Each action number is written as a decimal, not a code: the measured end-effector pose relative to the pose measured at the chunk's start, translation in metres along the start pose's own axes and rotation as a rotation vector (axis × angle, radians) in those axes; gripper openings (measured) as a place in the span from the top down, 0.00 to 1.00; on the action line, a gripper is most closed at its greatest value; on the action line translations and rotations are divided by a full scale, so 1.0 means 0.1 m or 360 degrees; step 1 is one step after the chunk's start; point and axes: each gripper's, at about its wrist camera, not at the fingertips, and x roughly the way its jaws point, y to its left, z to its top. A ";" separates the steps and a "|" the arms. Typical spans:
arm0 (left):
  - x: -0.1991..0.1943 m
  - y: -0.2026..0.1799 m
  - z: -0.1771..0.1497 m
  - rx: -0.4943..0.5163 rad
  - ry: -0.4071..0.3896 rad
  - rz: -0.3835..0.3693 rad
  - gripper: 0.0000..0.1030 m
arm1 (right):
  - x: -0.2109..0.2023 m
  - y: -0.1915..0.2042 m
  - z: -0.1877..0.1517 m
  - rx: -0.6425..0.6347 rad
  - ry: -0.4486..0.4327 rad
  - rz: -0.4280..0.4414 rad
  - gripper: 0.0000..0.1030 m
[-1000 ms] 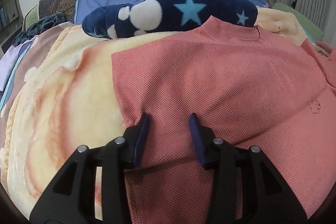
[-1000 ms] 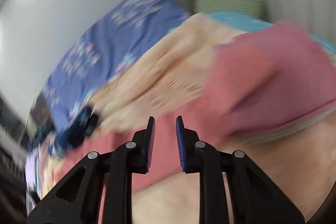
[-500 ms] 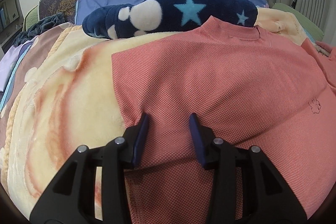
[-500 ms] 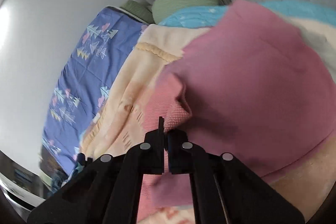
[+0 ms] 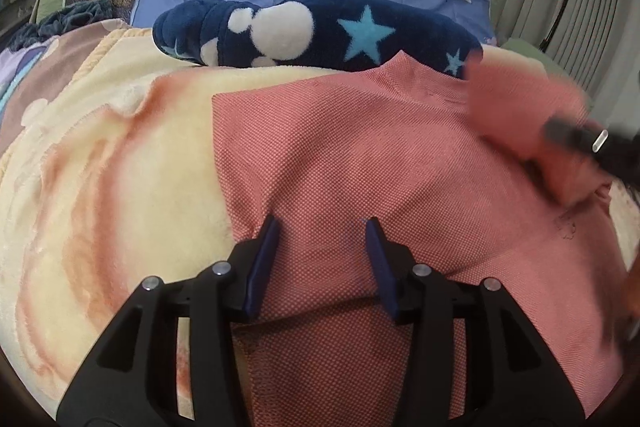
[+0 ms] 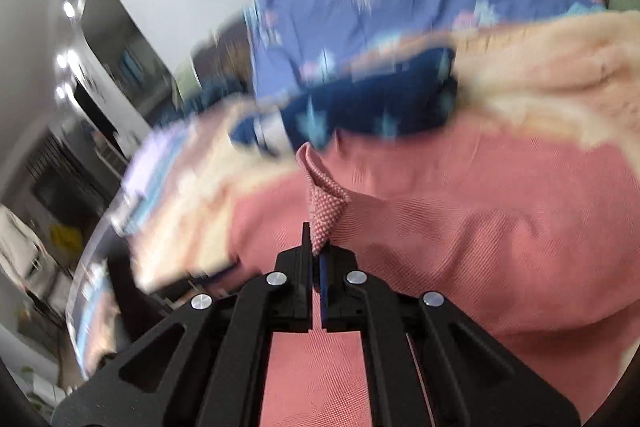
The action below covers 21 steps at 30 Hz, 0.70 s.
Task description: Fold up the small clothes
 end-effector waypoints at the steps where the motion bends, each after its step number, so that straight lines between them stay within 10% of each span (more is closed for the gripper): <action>1: 0.00 0.02 0.00 -0.0014 -0.0004 -0.0025 0.52 | 0.08 -0.03 -0.05 0.0011 0.0035 -0.0007 0.98; 6: -0.12 0.08 0.03 -0.0099 -0.0055 -0.0136 0.52 | 0.10 -0.05 -0.14 -0.0019 0.0024 -0.0006 0.98; 12: -0.17 -0.19 0.19 -0.0251 0.0030 -0.0693 0.33 | 0.17 -0.06 -0.29 -0.0049 0.0045 0.0009 0.98; 18: 0.31 -0.60 0.38 -0.0248 0.0256 -0.0712 0.25 | 0.16 -0.05 -0.35 -0.0086 0.0054 0.0043 0.95; 21: 0.48 -0.62 0.45 -0.0317 0.0294 -0.0672 0.45 | 0.15 0.01 -0.38 -0.0149 0.0098 0.0032 0.92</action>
